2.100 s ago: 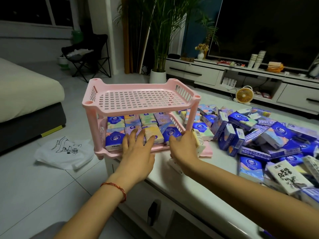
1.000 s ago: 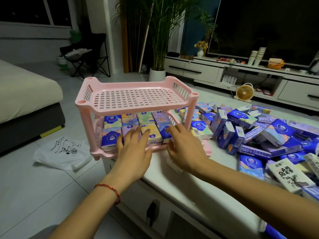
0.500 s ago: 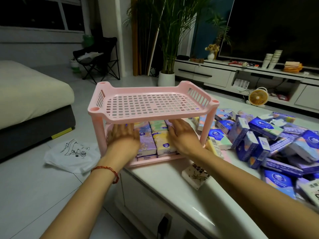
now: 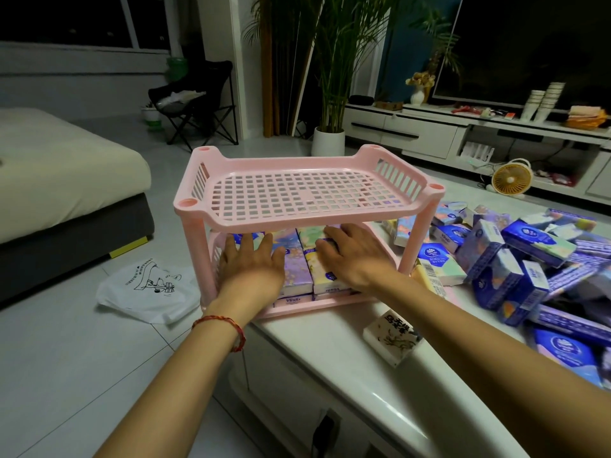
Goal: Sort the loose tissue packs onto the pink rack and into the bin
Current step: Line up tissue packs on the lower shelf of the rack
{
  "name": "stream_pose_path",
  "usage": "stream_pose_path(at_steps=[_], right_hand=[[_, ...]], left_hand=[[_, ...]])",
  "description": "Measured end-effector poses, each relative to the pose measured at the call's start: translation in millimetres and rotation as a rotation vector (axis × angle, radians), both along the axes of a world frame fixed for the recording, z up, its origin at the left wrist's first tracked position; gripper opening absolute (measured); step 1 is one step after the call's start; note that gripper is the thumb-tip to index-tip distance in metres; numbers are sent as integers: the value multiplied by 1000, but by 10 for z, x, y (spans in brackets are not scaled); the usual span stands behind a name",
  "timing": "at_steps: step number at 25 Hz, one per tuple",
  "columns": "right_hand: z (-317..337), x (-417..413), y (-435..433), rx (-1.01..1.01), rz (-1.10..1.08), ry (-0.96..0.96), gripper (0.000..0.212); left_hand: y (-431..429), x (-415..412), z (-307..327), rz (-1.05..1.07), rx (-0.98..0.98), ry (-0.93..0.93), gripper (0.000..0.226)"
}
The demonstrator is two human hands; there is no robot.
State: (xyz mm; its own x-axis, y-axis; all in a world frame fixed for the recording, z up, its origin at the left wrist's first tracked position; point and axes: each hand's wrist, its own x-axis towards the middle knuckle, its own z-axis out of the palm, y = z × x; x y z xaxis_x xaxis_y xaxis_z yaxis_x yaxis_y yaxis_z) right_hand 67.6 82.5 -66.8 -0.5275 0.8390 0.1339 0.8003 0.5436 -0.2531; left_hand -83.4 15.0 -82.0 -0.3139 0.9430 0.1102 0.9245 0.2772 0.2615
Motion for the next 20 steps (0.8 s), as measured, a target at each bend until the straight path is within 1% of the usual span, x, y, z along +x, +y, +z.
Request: stream_pose_path(at_steps=[1,2,4,7,8,9,11,12,13,14,16,17,19,20], right_hand=[[-10,-6,8,1,-7,19,34],[-15,-10,10,-7,-27,34,34],[-59,-27,53,-10,-51,28,38],[-90,-41,61,-17,-65,-41,46],[-93,-41,56,-16,-65,-48,51],[-85,-39,38,-14,-62,-53,60],[-86,-35,28,-28,-36,-90,89],[-97,-36,36,-33,-19,-118,98],[-101,-38,43,-39,-9,-129,100],[-100,-41,49,-35,-8,-127,93],[-104,-40,48,-18,-37,-114,67],[-111,-40,58,-13,-45,-106,61],[-88,-23,41,-21,-48,-123,66],[-82,-12,27,-11,-15,-114,69]], left_hand=[[-24,25,21,9,19,-20,46],[-24,22,9,24,32,-48,48],[10,-16,-36,47,35,-92,49],[3,-6,-54,58,34,-49,50],[-5,11,-62,62,52,-30,50],[-11,24,-63,63,64,-20,51],[-15,32,-60,58,68,-16,51],[-13,33,-58,57,72,-18,51],[-11,35,-58,59,70,-15,51],[-12,43,-53,66,68,-11,51],[-16,57,-55,88,71,30,50],[-24,61,-62,88,85,63,48],[-28,84,-78,40,161,143,48],[-34,88,-66,11,160,161,49]])
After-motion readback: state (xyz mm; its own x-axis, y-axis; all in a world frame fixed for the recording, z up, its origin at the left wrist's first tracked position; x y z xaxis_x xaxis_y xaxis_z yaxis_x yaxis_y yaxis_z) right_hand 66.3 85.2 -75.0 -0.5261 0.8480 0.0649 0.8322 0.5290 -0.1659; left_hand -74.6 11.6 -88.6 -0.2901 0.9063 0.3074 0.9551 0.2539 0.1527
